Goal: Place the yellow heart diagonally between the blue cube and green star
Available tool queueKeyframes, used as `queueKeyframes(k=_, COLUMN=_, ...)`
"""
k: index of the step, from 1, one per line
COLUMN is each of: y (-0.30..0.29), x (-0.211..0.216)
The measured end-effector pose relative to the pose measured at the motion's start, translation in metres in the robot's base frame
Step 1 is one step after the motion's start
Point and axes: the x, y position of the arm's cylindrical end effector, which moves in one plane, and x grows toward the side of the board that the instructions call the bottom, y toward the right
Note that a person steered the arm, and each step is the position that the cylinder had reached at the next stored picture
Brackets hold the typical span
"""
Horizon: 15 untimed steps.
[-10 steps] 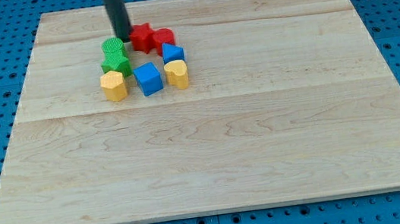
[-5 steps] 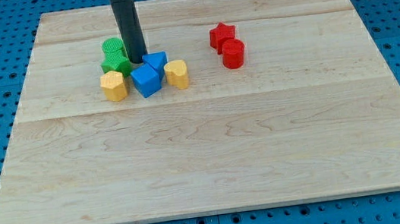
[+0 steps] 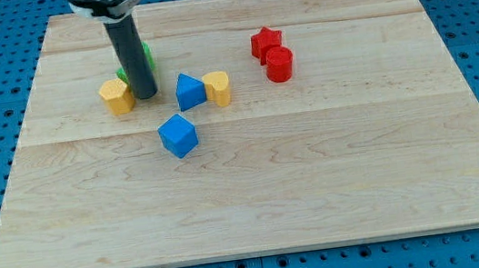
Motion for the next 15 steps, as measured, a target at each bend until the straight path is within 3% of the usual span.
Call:
queueKeyframes(k=1, y=0.031, x=0.003)
queueKeyframes(k=3, y=-0.013, x=0.05)
queueKeyframes(k=4, y=-0.027, x=0.02)
queueKeyframes(k=7, y=0.042, x=-0.007)
queueKeyframes(k=8, y=0.074, x=0.036)
queueKeyframes(k=10, y=0.125, x=0.053)
queueKeyframes(k=11, y=0.14, x=0.041)
queueKeyframes(k=13, y=0.1, x=0.011)
queueKeyframes(k=14, y=0.108, x=-0.016)
queueKeyframes(k=15, y=0.086, x=-0.016)
